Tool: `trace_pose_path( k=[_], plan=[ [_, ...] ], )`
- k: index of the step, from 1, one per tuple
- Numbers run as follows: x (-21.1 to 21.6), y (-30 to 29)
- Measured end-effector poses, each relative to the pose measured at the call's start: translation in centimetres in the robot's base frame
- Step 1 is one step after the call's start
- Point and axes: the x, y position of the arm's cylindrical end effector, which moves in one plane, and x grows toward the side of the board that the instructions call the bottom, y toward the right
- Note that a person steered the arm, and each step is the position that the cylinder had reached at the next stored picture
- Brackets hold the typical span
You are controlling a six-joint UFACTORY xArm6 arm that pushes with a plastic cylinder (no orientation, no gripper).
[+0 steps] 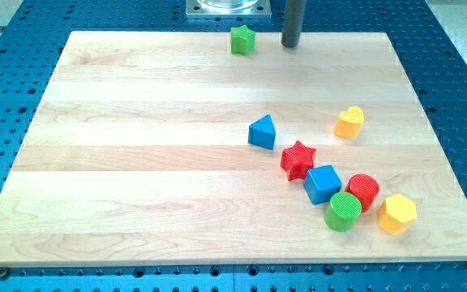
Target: Nudge the green star to the left
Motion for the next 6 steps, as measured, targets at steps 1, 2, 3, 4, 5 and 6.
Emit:
trace_pose_path(
  k=[1, 2, 3, 4, 5, 6],
  plan=[
    [0.0, -4.4],
    [-1.0, -6.1],
    [1.4, -4.3],
    [3.3, -2.7],
    [9.1, -1.1],
    [9.5, 10.2]
  ],
)
